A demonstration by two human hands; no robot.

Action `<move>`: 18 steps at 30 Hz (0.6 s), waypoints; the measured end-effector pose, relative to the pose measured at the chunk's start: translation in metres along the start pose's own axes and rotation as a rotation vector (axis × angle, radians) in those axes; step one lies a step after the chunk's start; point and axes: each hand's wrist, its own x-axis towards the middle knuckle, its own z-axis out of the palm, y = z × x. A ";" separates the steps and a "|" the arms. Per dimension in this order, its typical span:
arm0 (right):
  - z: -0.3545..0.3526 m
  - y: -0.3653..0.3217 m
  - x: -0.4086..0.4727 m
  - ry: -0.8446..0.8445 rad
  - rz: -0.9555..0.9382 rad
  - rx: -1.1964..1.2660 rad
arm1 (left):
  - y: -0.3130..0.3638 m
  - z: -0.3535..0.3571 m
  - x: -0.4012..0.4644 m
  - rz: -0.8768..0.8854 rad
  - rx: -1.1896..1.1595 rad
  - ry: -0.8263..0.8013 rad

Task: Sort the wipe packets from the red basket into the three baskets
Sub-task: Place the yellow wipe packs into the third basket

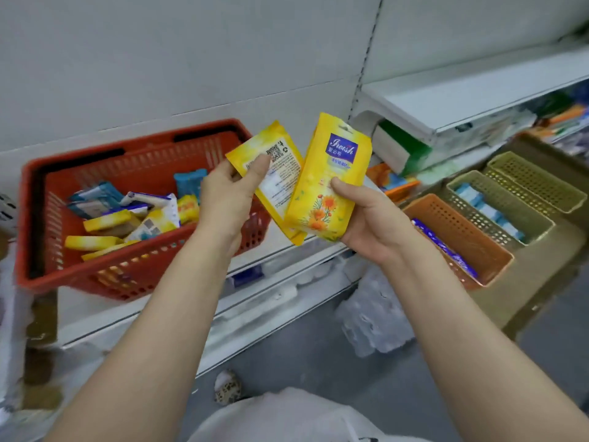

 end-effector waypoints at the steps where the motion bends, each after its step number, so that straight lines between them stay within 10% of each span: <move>1: -0.021 -0.006 -0.020 0.028 -0.026 0.003 | -0.003 0.022 -0.015 -0.017 0.025 -0.031; 18: -0.307 -0.033 -0.277 0.446 -0.203 0.303 | -0.088 0.323 -0.188 -0.187 0.293 -0.601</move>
